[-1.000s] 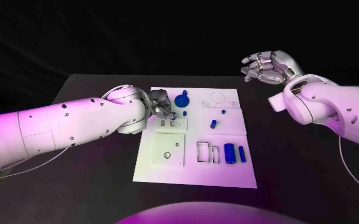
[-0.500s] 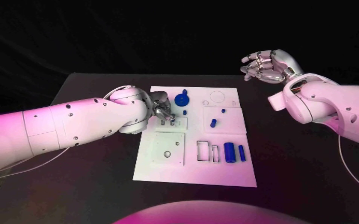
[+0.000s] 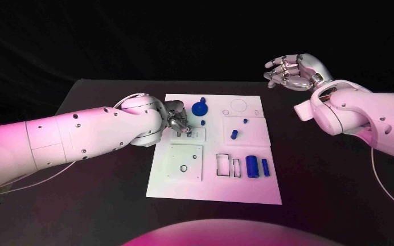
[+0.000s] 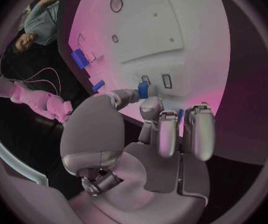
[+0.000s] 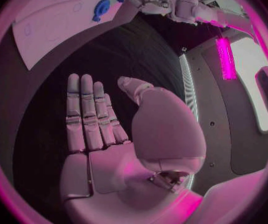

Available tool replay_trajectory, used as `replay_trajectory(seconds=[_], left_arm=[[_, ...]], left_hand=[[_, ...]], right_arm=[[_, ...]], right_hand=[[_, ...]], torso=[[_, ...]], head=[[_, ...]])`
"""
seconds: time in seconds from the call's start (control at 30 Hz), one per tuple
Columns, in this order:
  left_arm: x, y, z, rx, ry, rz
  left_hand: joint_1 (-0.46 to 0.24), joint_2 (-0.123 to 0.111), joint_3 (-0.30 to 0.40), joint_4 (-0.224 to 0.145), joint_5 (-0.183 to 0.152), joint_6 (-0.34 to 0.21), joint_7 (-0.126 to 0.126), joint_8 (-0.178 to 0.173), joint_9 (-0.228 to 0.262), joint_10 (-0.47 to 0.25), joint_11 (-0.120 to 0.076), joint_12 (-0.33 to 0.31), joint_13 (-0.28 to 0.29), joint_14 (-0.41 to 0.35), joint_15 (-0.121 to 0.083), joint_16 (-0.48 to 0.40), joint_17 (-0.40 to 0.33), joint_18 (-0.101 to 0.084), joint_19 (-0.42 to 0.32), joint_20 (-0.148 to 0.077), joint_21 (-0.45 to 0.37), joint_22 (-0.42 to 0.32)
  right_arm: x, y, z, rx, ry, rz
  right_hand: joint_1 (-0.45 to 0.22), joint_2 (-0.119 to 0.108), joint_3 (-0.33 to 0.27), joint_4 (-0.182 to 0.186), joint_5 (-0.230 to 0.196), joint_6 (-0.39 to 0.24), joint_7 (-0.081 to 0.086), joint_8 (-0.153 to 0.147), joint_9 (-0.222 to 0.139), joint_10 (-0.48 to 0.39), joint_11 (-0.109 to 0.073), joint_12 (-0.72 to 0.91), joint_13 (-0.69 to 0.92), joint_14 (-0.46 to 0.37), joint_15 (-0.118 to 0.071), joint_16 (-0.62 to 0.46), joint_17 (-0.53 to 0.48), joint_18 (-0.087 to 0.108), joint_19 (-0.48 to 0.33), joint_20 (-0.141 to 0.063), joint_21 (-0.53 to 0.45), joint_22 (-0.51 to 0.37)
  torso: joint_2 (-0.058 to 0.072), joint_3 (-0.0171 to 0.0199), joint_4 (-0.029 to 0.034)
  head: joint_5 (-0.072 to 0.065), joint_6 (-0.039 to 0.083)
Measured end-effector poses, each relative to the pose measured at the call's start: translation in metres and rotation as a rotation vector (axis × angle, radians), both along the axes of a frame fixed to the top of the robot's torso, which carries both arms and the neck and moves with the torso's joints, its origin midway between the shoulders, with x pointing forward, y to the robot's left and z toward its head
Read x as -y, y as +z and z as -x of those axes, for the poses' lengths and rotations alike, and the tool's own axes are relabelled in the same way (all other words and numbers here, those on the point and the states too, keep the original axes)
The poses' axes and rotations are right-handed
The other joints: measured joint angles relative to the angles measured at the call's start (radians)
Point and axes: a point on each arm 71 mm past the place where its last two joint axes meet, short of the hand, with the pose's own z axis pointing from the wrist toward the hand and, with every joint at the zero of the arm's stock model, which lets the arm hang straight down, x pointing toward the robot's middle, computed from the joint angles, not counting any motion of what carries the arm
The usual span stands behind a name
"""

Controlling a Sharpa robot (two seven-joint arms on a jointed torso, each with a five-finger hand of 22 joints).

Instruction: Assemble the parts on the task board

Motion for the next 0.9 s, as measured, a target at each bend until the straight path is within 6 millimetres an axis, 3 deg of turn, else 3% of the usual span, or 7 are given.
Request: replay_trajectory(seconds=[0.9], left_arm=[[0.0026, -0.0028, 0.0005, -0.018, -0.027, -0.033]], left_hand=[[0.0, 0.0, 0.0, 0.0, 0.005, 0.0, 0.0, 0.004, 0.0, 0.002, -0.001, 0.0, 0.001, 0.0, 0.0, 0.0, 0.0, 0.0, 0.004, -0.004, 0.0, 0.0]], right_arm=[[-0.0008, -0.0011, 0.0, 0.0, 0.002, 0.0]], right_hand=[[0.0, 0.0, 0.0, 0.0, 0.0, 0.0, 0.0, 0.0, -0.001, 0.0, 0.0, 0.0, -0.003, 0.0, 0.0, 0.0, 0.0, 0.0, 0.0, 0.0, -0.002, -0.003]], torso=[[0.001, 0.001, -0.0004]], head=[[-0.002, -0.011]])
